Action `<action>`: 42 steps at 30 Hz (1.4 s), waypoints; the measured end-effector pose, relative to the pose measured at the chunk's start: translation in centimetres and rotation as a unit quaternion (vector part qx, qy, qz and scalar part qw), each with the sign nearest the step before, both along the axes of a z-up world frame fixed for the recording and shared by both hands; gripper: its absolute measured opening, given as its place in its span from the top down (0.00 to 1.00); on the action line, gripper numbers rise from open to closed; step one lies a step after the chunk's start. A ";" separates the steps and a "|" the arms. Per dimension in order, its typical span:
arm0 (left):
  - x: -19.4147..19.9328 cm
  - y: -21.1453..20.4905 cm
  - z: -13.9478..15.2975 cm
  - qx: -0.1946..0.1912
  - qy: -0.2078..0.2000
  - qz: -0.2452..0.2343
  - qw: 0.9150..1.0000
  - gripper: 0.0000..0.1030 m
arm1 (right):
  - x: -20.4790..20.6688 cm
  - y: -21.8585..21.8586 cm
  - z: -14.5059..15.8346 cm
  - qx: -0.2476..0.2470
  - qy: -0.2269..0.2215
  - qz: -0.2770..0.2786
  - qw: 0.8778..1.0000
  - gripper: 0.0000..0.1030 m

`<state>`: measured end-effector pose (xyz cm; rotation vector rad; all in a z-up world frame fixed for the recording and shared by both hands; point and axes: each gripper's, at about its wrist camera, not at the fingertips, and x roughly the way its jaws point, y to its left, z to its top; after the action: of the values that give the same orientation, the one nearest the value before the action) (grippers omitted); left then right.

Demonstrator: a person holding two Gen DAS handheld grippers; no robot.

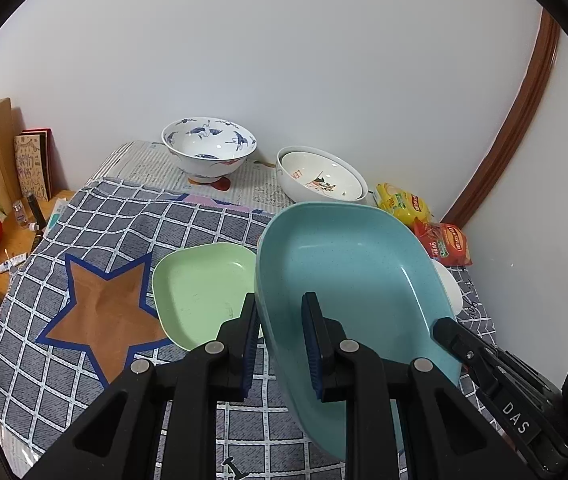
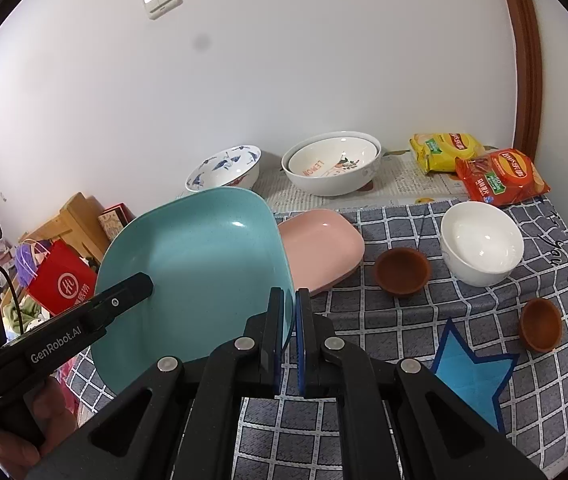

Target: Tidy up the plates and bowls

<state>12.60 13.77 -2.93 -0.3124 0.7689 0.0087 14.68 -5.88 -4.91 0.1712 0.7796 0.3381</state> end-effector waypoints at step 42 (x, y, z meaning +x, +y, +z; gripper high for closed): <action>5.4 7.7 -9.4 -0.027 0.097 0.054 0.993 0.80 | 7.2 8.0 -8.9 -0.027 0.089 0.051 0.994 0.94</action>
<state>17.98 21.47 -12.38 -0.4080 0.9444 0.1221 21.92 2.16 -13.82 0.1112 0.9752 0.4006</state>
